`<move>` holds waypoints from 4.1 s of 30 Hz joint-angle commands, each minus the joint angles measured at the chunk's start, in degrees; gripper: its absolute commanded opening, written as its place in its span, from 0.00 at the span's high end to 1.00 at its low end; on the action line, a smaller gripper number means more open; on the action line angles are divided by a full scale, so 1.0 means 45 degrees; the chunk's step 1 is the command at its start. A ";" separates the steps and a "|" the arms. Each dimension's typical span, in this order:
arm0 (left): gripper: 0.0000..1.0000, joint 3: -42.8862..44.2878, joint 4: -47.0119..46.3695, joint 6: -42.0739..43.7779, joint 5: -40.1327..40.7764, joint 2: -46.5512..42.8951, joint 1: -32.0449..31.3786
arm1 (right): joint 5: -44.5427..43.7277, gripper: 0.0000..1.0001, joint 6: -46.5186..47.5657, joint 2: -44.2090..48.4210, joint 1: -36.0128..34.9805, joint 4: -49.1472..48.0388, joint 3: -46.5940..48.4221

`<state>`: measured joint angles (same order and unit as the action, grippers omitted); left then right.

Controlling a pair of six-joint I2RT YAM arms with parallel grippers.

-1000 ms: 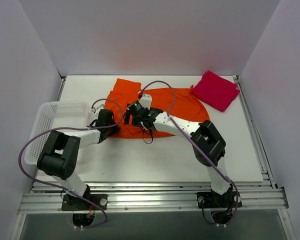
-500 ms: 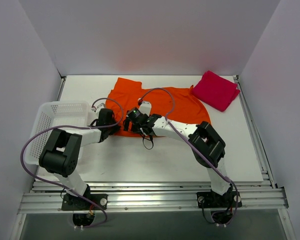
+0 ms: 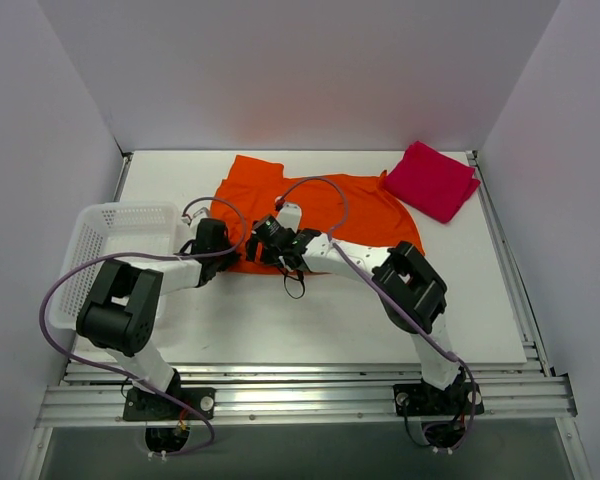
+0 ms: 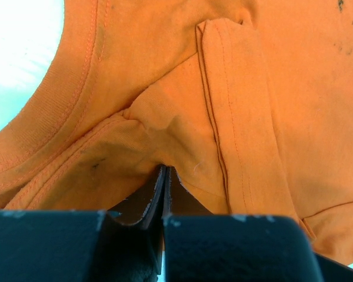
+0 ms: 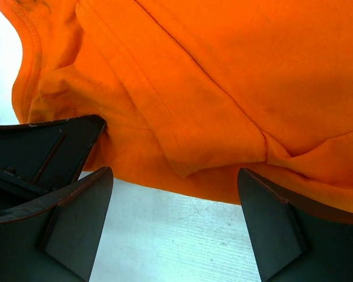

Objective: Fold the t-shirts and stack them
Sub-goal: Fold the flattened tshirt in 1/3 of the way

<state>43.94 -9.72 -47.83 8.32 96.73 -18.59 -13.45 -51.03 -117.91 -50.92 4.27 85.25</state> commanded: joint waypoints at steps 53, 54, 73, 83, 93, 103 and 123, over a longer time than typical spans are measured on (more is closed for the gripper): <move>0.98 -0.1152 -0.0986 -0.0113 -0.0716 -0.0479 0.0557 | -0.1112 0.31 -0.0361 -0.4227 0.2994 0.1258 0.4648; 0.98 -0.1171 -0.0986 -0.0132 -0.0696 -0.0518 0.0557 | -0.1093 0.27 -0.0302 -0.4305 0.2994 0.1141 0.4687; 0.96 -0.0077 0.3976 -0.1108 0.3739 -0.1788 0.1063 | -0.3435 0.14 0.0968 0.0827 0.3033 0.0653 0.0518; 0.83 -0.0292 0.3508 -0.0992 0.3854 -0.3445 0.0655 | -0.2482 0.24 0.1397 0.3234 0.2936 -0.1340 -0.2052; 0.93 0.0294 0.3254 -0.0366 0.3817 -0.3783 0.0674 | -0.0234 1.00 0.0968 -0.0065 0.1395 -0.0307 0.2650; 0.98 -0.0488 0.0872 -0.0327 0.2762 -0.2414 0.0674 | 0.1055 1.00 0.0460 -0.2059 -0.0013 0.0183 0.4218; 0.98 -0.0605 -0.0204 -0.0268 0.2195 -0.1690 0.0713 | 0.0978 1.00 0.0401 -0.4247 0.0240 0.0437 0.5254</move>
<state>41.47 -7.40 -49.87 18.81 89.91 -15.66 -8.58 -48.60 -136.05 -50.65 4.73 106.72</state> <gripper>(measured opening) 0.032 0.002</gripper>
